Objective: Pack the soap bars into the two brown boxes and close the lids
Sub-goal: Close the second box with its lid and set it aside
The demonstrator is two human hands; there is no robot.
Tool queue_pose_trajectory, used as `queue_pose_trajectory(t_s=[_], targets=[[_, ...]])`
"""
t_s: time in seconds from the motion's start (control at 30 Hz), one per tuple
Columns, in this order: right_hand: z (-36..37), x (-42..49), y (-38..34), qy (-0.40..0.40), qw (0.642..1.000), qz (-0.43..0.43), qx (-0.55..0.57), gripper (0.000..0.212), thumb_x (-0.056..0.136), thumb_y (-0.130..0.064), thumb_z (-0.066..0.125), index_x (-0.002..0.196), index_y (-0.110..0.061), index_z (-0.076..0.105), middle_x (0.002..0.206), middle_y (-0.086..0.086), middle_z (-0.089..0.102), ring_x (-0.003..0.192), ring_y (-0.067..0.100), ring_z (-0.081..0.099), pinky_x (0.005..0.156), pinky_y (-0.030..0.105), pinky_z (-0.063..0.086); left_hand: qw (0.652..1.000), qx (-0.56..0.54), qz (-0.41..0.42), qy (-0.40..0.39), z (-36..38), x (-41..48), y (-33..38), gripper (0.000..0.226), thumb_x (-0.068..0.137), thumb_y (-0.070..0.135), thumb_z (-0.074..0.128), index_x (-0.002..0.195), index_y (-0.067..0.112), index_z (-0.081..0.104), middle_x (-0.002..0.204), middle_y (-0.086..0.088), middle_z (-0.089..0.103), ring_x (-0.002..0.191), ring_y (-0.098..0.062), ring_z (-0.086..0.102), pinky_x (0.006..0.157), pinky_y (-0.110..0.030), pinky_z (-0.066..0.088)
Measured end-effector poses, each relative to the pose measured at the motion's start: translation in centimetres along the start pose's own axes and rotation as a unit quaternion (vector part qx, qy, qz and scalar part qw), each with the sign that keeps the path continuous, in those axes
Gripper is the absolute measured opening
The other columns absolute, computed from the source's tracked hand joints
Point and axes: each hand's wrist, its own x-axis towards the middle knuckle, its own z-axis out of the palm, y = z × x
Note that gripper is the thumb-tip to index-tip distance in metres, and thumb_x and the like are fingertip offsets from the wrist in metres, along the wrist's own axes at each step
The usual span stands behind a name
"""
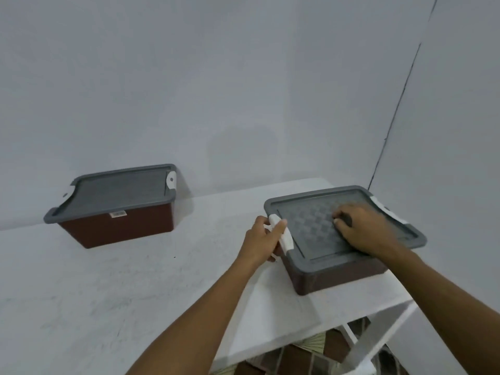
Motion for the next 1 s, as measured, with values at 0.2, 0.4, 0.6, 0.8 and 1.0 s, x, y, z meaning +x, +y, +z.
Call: queue_pose_trajectory(t_s=[0.2,0.4,0.6,0.8,1.0], targets=[[-1.5,-1.6,3.1,-0.004,0.995,0.075,-0.067,0.026,0.091,-0.043,0.053,0.112,-0.033,0.062,0.132,-0.003,0.054,0.126,0.023,0.04,0.104,0.052,0.027,0.983,-0.159,-0.059,0.077,2.7,-0.3,0.8,0.042,0.083,0.024,0.075,0.116,0.018,0.051,0.111,-0.004,0.063,0.093,-0.023,0.067,0.078,-0.046,0.06],[-1.2,-1.7,3.5,-0.078,0.996,0.044,-0.028,0.063,0.081,-0.077,0.039,0.126,-0.036,0.055,0.142,0.002,0.048,0.128,0.033,0.04,0.105,0.053,0.035,0.979,-0.131,-0.045,0.149,-0.2,-0.4,-0.1,0.056,0.081,0.023,0.073,0.13,0.016,0.047,0.109,-0.007,0.064,0.093,-0.021,0.065,0.084,-0.04,0.057],[0.5,-1.5,-0.9,-0.236,0.964,-0.111,0.053,0.109,0.044,-0.099,0.043,0.142,-0.053,0.031,0.161,-0.01,0.008,0.147,0.024,-0.001,0.118,0.05,0.013,0.966,-0.097,-0.059,0.232,-9.5,-1.0,-2.0,0.05,0.081,0.025,0.075,0.123,0.015,0.048,0.099,-0.01,0.063,0.086,-0.019,0.061,0.08,-0.037,0.053],[3.5,0.9,-3.9,-0.188,0.97,-0.156,-0.001,0.101,0.051,-0.101,0.025,0.143,-0.059,0.022,0.162,-0.013,0.0,0.149,0.021,-0.006,0.117,0.05,0.018,0.96,0.212,0.066,0.171,-13.5,-3.4,-2.5,0.063,0.083,0.062,0.059,0.134,0.026,0.048,0.137,0.003,0.045,0.125,-0.017,0.041,0.102,-0.037,0.039],[4.4,4.7,-5.3,-0.144,0.97,-0.18,-0.08,0.104,0.052,-0.1,-0.005,0.145,-0.058,0.012,0.163,-0.008,0.005,0.15,0.024,0.004,0.118,0.048,0.017,0.861,0.468,0.161,0.117,-13.7,-3.2,-4.2,0.086,0.076,0.086,0.016,0.139,0.036,0.044,0.151,0.011,0.035,0.144,-0.021,0.018,0.116,-0.045,0.014]])
